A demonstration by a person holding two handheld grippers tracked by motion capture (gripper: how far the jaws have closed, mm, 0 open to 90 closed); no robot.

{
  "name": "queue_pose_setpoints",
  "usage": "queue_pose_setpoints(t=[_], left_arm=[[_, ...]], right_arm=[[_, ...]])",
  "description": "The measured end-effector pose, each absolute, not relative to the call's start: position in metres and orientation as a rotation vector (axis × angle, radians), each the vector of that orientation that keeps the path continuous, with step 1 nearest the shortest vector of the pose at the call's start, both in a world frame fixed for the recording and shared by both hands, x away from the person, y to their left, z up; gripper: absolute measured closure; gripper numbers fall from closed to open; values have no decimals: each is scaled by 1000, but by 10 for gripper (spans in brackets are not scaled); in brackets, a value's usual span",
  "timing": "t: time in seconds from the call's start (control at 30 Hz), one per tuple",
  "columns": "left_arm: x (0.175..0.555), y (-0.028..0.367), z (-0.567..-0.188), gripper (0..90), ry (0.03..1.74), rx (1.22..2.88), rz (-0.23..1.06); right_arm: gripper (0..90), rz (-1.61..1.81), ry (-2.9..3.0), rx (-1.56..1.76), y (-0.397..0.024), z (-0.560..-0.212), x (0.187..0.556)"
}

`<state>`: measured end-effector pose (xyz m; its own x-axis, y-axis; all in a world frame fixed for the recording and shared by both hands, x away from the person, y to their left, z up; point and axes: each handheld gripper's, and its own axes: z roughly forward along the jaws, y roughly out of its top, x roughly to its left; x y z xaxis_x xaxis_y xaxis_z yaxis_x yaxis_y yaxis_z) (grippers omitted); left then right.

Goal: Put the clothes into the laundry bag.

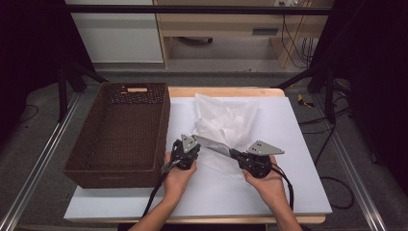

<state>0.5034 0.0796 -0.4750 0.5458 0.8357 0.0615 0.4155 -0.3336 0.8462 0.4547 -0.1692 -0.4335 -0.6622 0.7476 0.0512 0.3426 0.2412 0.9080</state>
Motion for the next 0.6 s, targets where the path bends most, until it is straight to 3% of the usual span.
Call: queue_pose_setpoints(t=[0.6], left_arm=[[511,32,-484,900,905,2055,531]], right_arm=[[896,1401,2131,989,-170,-432,454]])
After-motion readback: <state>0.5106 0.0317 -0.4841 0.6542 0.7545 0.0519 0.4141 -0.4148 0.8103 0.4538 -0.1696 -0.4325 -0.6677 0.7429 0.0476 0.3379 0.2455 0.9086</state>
